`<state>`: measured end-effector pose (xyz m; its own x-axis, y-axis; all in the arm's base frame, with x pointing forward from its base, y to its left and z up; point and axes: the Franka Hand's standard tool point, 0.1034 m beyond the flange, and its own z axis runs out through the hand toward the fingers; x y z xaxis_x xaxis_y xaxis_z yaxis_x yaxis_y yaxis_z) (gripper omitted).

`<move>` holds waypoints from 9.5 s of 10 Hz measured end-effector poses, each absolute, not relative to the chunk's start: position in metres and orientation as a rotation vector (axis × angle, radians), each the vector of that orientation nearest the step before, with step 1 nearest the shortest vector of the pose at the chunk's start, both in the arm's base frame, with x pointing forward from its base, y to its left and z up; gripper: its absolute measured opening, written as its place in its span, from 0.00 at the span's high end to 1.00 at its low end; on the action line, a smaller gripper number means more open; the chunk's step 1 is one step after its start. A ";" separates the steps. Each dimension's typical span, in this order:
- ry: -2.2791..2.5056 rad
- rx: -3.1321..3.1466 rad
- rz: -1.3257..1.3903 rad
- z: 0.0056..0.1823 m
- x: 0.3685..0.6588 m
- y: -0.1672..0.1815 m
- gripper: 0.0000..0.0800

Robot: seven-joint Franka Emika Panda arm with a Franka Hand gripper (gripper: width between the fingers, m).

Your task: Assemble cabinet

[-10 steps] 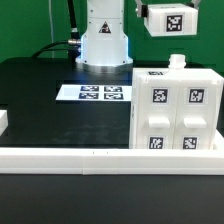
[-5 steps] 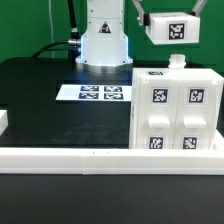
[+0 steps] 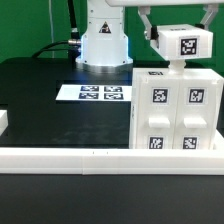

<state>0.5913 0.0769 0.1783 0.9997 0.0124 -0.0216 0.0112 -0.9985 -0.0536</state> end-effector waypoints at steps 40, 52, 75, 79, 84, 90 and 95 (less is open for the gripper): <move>1.751 -2.475 0.076 0.160 0.608 0.091 0.30; 1.298 -2.723 0.018 0.179 0.609 0.100 0.00; -1.742 -2.608 -0.055 0.177 0.608 0.094 0.00; -2.157 -2.332 0.011 0.167 0.607 0.086 0.00; -2.287 -2.223 0.017 0.165 0.609 0.080 0.04; -2.182 -2.326 0.013 0.165 0.609 0.078 0.30; -1.754 -2.664 0.000 0.165 0.609 0.078 0.30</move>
Offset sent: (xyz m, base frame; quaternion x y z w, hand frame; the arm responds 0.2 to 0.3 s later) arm 0.0000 0.0000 0.0000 0.0000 0.0000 0.0000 1.0000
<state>0.6087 0.0776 0.1652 0.3953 0.9182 -0.0266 0.9182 -0.3941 0.0399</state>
